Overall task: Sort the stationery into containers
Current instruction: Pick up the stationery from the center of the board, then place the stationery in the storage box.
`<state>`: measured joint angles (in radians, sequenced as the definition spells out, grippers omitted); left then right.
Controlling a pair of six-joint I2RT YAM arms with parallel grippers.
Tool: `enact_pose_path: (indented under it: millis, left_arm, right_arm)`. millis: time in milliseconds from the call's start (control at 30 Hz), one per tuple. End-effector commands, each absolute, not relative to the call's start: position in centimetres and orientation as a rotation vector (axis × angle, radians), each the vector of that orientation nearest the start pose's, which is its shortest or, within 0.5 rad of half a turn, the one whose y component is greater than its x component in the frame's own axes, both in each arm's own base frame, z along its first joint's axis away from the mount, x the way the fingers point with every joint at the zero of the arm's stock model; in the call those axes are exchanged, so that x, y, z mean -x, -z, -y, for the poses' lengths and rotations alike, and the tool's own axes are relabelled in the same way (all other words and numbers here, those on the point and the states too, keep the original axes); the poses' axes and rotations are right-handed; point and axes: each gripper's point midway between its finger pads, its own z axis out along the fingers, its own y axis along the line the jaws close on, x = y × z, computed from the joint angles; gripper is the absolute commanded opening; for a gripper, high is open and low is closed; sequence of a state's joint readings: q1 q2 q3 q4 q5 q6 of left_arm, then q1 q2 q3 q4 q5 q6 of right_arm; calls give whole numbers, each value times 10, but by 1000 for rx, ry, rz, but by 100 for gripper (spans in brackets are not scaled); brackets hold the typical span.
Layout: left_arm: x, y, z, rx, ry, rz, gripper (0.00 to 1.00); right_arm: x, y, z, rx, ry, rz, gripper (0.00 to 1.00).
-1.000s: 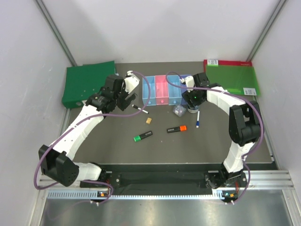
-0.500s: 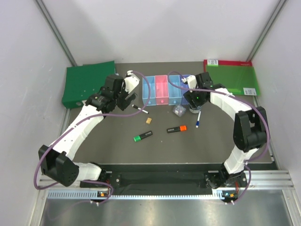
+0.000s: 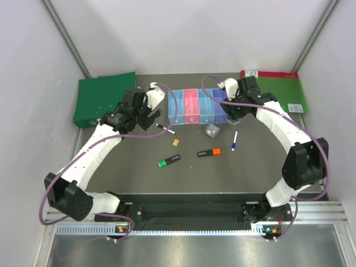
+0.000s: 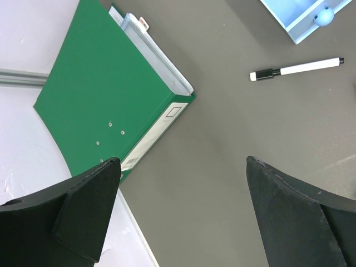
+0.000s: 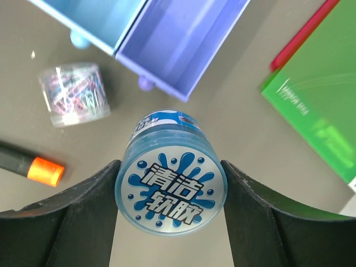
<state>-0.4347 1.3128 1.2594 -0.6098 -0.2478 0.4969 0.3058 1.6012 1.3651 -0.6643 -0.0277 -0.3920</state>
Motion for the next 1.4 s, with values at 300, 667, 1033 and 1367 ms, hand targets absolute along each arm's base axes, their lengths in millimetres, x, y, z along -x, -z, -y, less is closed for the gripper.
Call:
enact_pose_path:
  millis: [300, 667, 1033, 1367]
  left_arm:
    - [-348, -275, 99, -863, -275, -1970, 99]
    - [-346, -266, 99, -871, -270, -1999, 99]
    - [-354, -257, 103, -898, -268, -2018, 99]
    - [-357, -250, 107, -908, -255, -2031, 99]
  right_arm:
    - [-455, -231, -141, 781, 1, -2109, 0]
    - [-521, -211, -161, 787, 16, -2067, 0]
    - [-546, -171, -174, 775, -16, -2083, 0]
    - [-556, -155, -178, 762, -27, -2087, 11]
